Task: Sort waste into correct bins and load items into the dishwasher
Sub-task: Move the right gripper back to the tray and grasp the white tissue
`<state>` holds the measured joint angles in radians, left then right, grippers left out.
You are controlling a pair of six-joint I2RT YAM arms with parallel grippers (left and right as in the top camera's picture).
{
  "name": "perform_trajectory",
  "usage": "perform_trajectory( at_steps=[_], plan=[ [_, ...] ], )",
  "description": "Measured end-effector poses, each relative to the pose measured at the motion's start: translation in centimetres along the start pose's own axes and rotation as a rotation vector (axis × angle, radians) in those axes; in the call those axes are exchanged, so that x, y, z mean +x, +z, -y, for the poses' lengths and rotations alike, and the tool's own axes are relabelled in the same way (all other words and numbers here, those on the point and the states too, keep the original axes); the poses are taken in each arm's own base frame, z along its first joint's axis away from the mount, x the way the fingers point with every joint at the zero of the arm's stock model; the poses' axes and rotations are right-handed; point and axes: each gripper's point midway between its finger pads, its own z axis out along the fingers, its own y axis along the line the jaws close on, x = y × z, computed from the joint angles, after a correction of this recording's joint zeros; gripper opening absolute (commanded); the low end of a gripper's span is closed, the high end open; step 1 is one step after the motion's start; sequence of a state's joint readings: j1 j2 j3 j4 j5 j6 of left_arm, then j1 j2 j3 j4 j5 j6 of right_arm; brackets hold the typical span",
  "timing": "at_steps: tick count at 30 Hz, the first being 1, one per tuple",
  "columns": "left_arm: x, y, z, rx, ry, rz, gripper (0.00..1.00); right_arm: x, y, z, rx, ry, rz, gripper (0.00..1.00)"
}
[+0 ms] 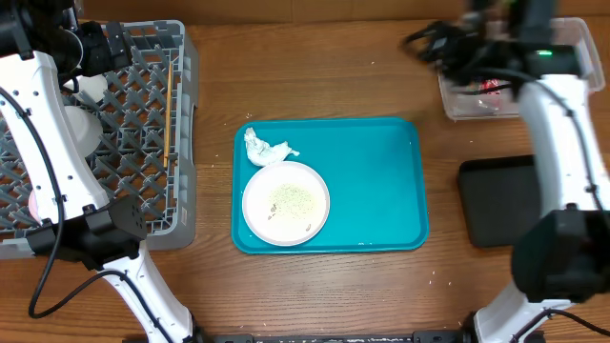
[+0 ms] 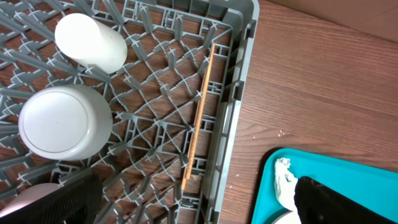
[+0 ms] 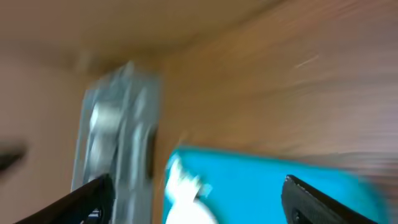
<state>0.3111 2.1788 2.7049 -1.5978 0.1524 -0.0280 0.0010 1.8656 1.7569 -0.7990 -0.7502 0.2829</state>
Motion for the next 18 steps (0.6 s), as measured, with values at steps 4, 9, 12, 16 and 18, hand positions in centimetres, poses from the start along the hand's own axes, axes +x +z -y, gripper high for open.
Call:
perform_trajectory(
  at_steps=[4, 9, 12, 16, 18],
  plan=[
    [0.0, 0.0, 0.0, 0.000, 0.000, 0.000, 1.00, 5.8, 5.6, -5.9, -0.003, -0.198, -0.146, 0.94],
    [0.0, 0.0, 0.0, 0.000, 0.000, 0.000, 1.00, 12.7, 12.0, -11.0, 0.045, -0.432, -0.219, 1.00],
    [0.0, 0.0, 0.0, 0.000, 0.000, 0.000, 1.00, 16.5, 15.5, -12.2, 0.080, -0.509, -0.260, 1.00],
    [0.0, 0.0, 0.0, 0.000, 0.000, 0.000, 1.00, 19.5, 19.5, -10.7, 0.156, -0.528, -0.295, 0.99],
    [0.0, 0.0, 0.0, 0.000, 0.000, 0.000, 1.00, 20.7, 21.3, -8.9, 0.200, -0.524, -0.320, 0.95]
  ],
)
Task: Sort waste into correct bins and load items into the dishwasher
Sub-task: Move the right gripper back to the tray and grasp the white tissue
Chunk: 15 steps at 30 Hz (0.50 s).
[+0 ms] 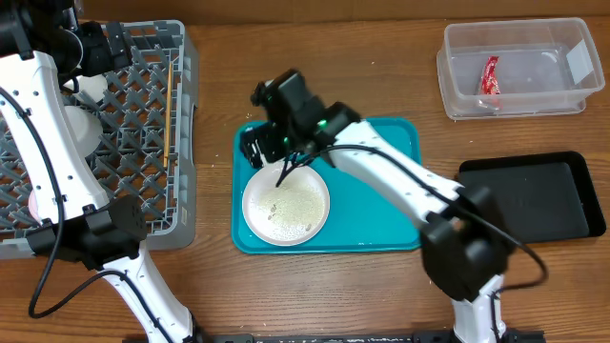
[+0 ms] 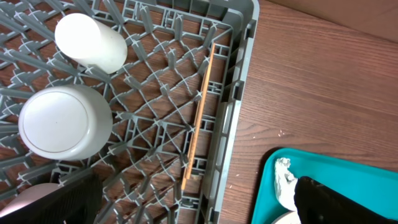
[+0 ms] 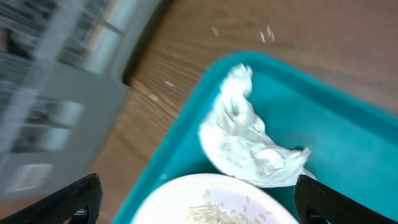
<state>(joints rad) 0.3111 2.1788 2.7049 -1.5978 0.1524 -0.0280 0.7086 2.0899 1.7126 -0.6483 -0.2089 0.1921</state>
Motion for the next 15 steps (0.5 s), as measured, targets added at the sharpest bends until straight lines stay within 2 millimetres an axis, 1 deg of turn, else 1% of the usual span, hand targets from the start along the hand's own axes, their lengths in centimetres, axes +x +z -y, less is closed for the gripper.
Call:
perform_trajectory(
  at_steps=[4, 8, 9, 12, 15],
  plan=[
    [0.0, 0.0, 0.0, 0.000, 0.000, 0.000, 1.00, 2.6, 3.7, 2.0, 0.055, 0.030, -0.078, 0.94],
    [0.0, 0.0, 0.0, 0.000, 0.000, 0.000, 1.00, 3.6, 5.2, 3.2, 0.094, 0.039, -0.105, 0.93],
    [0.0, 0.0, 0.0, 0.000, 0.000, 0.000, 1.00, 3.8, 5.5, 3.6, 0.108, 0.040, -0.107, 0.91],
    [0.0, 0.0, 0.0, 0.000, 0.000, 0.000, 1.00, 4.0, 6.0, 4.2, 0.134, 0.040, -0.108, 0.81],
    [0.0, 0.0, 0.1, 0.001, 0.001, 0.000, 1.00, 4.1, 6.4, 4.8, 0.163, 0.044, -0.107, 0.67]
  ],
)
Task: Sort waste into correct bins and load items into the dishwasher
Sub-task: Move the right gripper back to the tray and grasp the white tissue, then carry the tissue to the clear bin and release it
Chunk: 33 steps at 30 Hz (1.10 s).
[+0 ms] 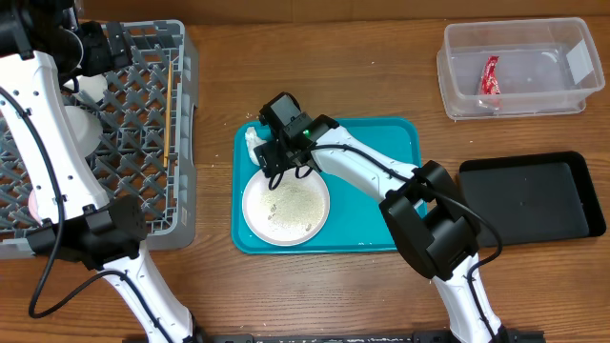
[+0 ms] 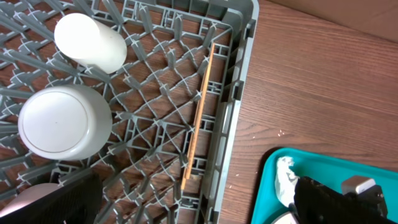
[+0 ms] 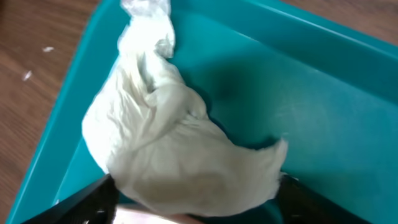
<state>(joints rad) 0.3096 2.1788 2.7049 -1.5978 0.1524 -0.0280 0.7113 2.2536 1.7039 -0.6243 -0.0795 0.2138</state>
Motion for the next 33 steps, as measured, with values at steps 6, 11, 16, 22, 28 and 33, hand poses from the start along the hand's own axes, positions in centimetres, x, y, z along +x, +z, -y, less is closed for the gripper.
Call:
perform_trajectory(
  at_steps=[6, 11, 16, 22, 28, 33],
  plan=[
    [0.0, 0.0, 0.0, 0.000, 0.000, 0.000, 1.00, -0.6, 0.0, 0.4, 0.024, -0.009, 0.028, 0.13],
    [0.0, 0.0, 0.0, 0.000, 0.000, 0.000, 1.00, -0.3, -0.2, 1.1, 0.069, 0.000, 0.012, 0.04],
    [0.0, 0.0, 0.0, 0.000, 0.000, 0.000, 1.00, -1.5, -2.1, 2.6, 0.173, 0.004, 0.013, 0.04],
    [0.0, 0.0, 0.0, 0.000, 0.000, 0.000, 1.00, -7.4, -9.6, 6.5, 0.291, 0.088, 0.153, 0.04],
    [0.0, 0.0, 0.0, 0.000, 0.000, 0.000, 1.00, -10.7, -19.4, 17.2, 0.383, 0.333, 0.285, 0.04],
    [0.0, 0.0, 0.0, 0.000, 0.000, 0.000, 1.00, -9.0, -25.0, 27.8, 0.461, 0.604, 0.353, 0.04]
  ],
)
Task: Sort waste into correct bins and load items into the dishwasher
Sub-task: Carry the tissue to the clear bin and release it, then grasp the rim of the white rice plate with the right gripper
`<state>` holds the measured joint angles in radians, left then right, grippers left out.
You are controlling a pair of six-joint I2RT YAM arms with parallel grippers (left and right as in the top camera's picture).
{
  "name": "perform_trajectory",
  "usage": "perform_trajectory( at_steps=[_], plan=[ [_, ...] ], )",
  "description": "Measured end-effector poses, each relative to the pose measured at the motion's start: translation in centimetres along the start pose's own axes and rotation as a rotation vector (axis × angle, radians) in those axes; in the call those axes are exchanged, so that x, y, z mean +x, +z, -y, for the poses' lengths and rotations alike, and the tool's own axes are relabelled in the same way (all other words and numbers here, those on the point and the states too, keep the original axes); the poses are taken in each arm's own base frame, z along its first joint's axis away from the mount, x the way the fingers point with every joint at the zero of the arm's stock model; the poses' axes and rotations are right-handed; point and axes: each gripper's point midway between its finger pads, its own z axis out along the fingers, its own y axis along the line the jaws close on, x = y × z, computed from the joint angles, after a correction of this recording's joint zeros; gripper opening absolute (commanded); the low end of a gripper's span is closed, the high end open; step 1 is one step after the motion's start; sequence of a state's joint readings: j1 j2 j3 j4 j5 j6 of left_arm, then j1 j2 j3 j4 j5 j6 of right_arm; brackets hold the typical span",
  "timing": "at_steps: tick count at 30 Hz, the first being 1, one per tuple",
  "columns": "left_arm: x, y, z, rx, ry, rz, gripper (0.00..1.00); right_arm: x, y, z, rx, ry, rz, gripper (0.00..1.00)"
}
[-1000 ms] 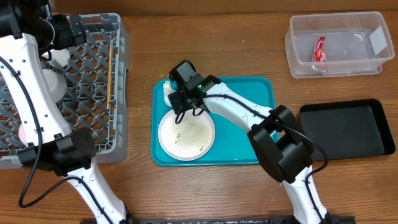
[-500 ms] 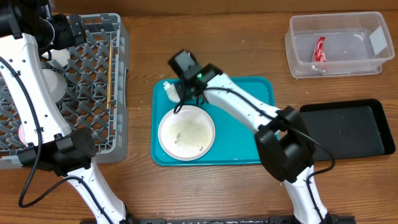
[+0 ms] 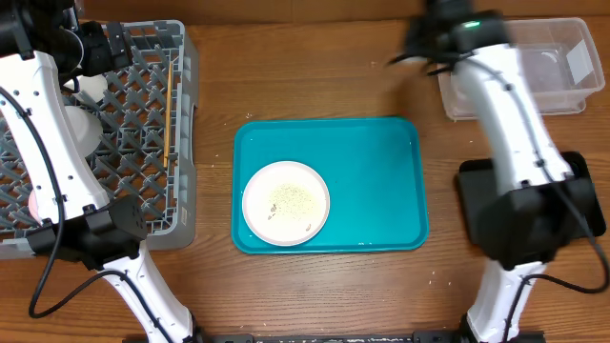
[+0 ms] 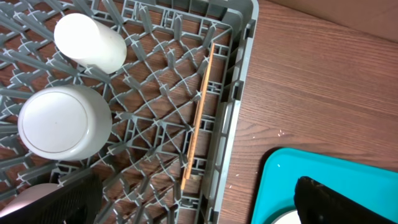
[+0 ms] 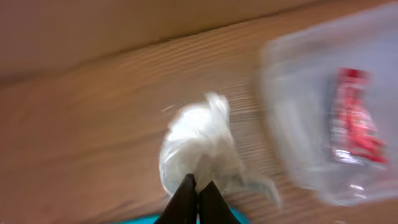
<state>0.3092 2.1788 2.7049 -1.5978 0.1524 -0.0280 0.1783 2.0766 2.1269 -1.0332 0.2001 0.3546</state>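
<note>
My right gripper (image 5: 198, 186) is shut on a crumpled white napkin (image 5: 199, 146), held over bare wood just left of the clear plastic bin (image 5: 292, 124). A red wrapper (image 5: 351, 112) lies in that bin. In the overhead view the right arm is blurred at the back right, beside the bin (image 3: 562, 57). The teal tray (image 3: 381, 191) carries only a white plate (image 3: 286, 202) with crumbs. My left gripper (image 4: 205, 205) hangs open over the grey dish rack (image 4: 245, 68), holding nothing.
In the rack lie a wooden chopstick (image 4: 200, 112) along its right wall and two white cups (image 4: 65, 121). A black tray (image 3: 467, 171) sits at the right, partly under the right arm. Bare wood lies between rack and teal tray.
The right gripper was down at the napkin in the teal tray's back left corner; now it is shut on the napkin beside the clear bin. The napkin is gone from the tray. The left arm is unmoved.
The right arm was first at the clear bin while the napkin lay on the tray beside the plate. It then stood over the napkin, then lower with its fingers around it. Now it holds the napkin near the clear bin. The left gripper stayed open over the rack.
</note>
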Motion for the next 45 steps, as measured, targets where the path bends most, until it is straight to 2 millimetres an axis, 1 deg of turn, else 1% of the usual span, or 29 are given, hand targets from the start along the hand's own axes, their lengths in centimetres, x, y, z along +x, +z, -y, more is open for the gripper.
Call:
perform_trajectory(
  at_steps=[2, 3, 4, 5, 6, 7, 8, 9, 10, 11, 13, 15, 18, 20, 22, 23, 24, 25, 28, 30, 32, 33, 34, 36, 39, 41, 43, 44, 45],
  plan=[
    [0.0, 0.0, 0.0, 0.000, 0.000, 0.000, 1.00, -2.1, 0.3, 4.3, 0.015, 0.117, 0.016, 0.04],
    [0.0, 0.0, 0.0, 0.000, 0.000, 0.000, 1.00, -2.8, 0.5, 6.2, 0.017, 0.163, 0.020, 0.04],
    [0.0, 0.0, 0.0, 0.000, 0.000, 0.000, 1.00, -3.3, 0.6, 7.7, 0.024, 0.201, 0.024, 0.04],
    [0.0, 0.0, 0.0, 0.000, 0.000, 0.000, 1.00, -3.9, 0.7, 10.0, 0.034, 0.258, 0.027, 0.04],
    [0.0, 0.0, 0.0, 0.000, 0.000, 0.000, 1.00, -4.1, 0.7, 11.4, 0.043, 0.293, 0.029, 0.04],
    [0.0, 0.0, 0.0, 0.000, 0.000, 0.000, 1.00, -4.5, 0.7, 13.5, 0.057, 0.348, 0.034, 0.04],
    [0.0, 0.0, 0.0, 0.000, 0.000, 0.000, 1.00, -4.7, 0.7, 14.7, 0.064, 0.377, 0.037, 0.11],
    [0.0, 0.0, 0.0, 0.000, 0.000, 0.000, 1.00, -5.0, 0.6, 15.9, 0.072, 0.405, 0.042, 0.47],
    [0.0, 0.0, 0.0, 0.000, 0.000, 0.000, 1.00, -5.2, 0.6, 17.4, 0.081, 0.443, 0.048, 0.77],
    [0.0, 0.0, 0.0, 0.000, 0.000, 0.000, 1.00, -5.2, 0.6, 17.8, 0.083, 0.457, 0.048, 1.00],
    [0.0, 0.0, 0.0, 0.000, 0.000, 0.000, 1.00, -5.0, 0.8, 18.1, 0.081, 0.472, 0.037, 1.00],
    [0.0, 0.0, 0.0, 0.000, 0.000, 0.000, 1.00, -4.5, 1.1, 17.8, 0.076, 0.470, 0.014, 1.00],
    [0.0, 0.0, 0.0, 0.000, 0.000, 0.000, 1.00, -3.3, 2.0, 16.8, 0.039, 0.442, -0.048, 1.00],
    [0.0, 0.0, 0.0, 0.000, 0.000, 0.000, 1.00, -2.2, 2.4, 14.8, -0.051, 0.396, -0.113, 1.00],
    [0.0, 0.0, 0.0, 0.000, 0.000, 0.000, 1.00, -1.4, 2.1, 12.4, -0.166, 0.347, -0.168, 1.00],
    [0.0, 0.0, 0.0, 0.000, 0.000, 0.000, 1.00, -0.7, 1.7, 10.6, -0.246, 0.310, -0.208, 1.00],
    [0.0, 0.0, 0.0, 0.000, 0.000, 0.000, 1.00, 0.5, 0.9, 7.8, -0.354, 0.254, -0.264, 1.00],
    [0.0, 0.0, 0.0, 0.000, 0.000, 0.000, 1.00, 0.7, 0.8, 7.3, -0.370, 0.244, -0.272, 1.00],
    [0.0, 0.0, 0.0, 0.000, 0.000, 0.000, 1.00, 4.5, -1.0, 2.3, -0.490, 0.135, -0.413, 1.00],
    [0.0, 0.0, 0.0, 0.000, 0.000, 0.000, 1.00, 6.6, -2.0, -1.1, -0.538, 0.052, -0.466, 0.99],
    [0.0, 0.0, 0.0, 0.000, 0.000, 0.000, 1.00, 8.9, -2.9, -4.6, -0.576, -0.032, -0.511, 0.88],
    [0.0, 0.0, 0.0, 0.000, 0.000, 0.000, 1.00, 10.2, -3.6, -6.8, -0.604, -0.086, -0.531, 0.85],
    [0.0, 0.0, 0.0, 0.000, 0.000, 0.000, 1.00, 11.6, -4.0, -8.8, -0.624, -0.132, -0.547, 0.85],
    [0.0, 0.0, 0.0, 0.000, 0.000, 0.000, 1.00, 14.6, -4.8, -12.2, -0.651, -0.221, -0.576, 0.85],
    [0.0, 0.0, 0.0, 0.000, 0.000, 0.000, 1.00, 18.9, -5.5, -16.3, -0.627, -0.316, -0.593, 0.85],
    [0.0, 0.0, 0.0, 0.000, 0.000, 0.000, 1.00, 21.4, -5.8, -18.3, -0.585, -0.363, -0.587, 0.83],
    [0.0, 0.0, 0.0, 0.000, 0.000, 0.000, 1.00, 24.0, -5.9, -19.7, -0.527, -0.401, -0.574, 0.75],
    [0.0, 0.0, 0.0, 0.000, 0.000, 0.000, 1.00, 25.6, -6.0, -20.5, -0.496, -0.419, -0.565, 0.68],
    [0.0, 0.0, 0.0, 0.000, 0.000, 0.000, 1.00, 27.6, -6.3, -21.2, -0.461, -0.447, -0.559, 0.63]
  ],
)
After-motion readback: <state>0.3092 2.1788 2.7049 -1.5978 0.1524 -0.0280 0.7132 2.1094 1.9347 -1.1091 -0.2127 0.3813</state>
